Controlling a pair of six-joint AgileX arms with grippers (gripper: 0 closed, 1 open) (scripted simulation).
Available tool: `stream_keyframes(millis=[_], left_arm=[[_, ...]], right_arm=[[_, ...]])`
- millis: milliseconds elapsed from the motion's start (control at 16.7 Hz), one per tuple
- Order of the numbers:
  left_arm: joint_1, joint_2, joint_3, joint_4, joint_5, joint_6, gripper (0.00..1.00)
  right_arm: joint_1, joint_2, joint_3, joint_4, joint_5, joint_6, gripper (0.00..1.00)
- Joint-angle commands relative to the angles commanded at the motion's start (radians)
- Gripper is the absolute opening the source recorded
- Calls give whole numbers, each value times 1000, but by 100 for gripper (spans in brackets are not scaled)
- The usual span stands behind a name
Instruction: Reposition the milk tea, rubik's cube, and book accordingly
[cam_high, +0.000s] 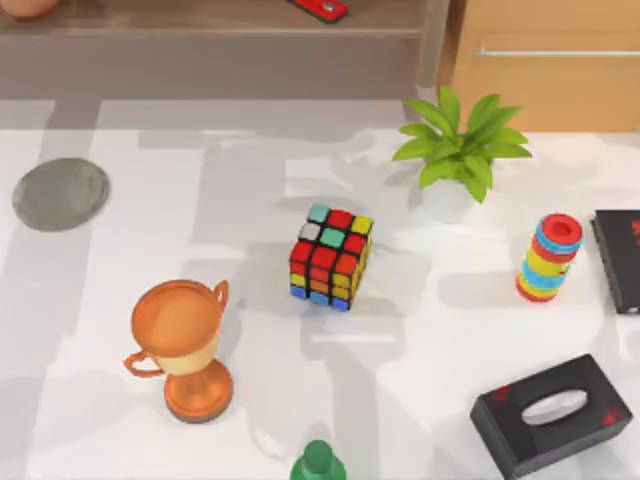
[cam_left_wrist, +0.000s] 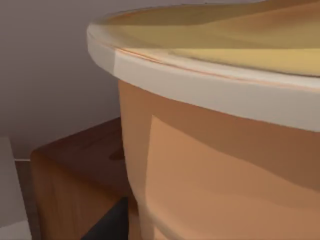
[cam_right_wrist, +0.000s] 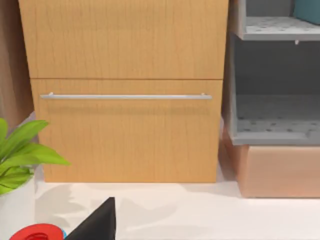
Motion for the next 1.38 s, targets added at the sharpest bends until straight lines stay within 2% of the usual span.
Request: stream_keyframes(millis=[600, 1200, 1380], left_arm=[[0, 0, 0, 0, 0, 0, 2], [3, -5, -3, 2, 0, 2, 0], [10, -67, -71, 17, 0, 2, 0]], right_arm=[[0, 0, 0, 0, 0, 0, 100], [0, 0, 0, 0, 0, 0, 100], [0, 0, 0, 0, 0, 0, 100]])
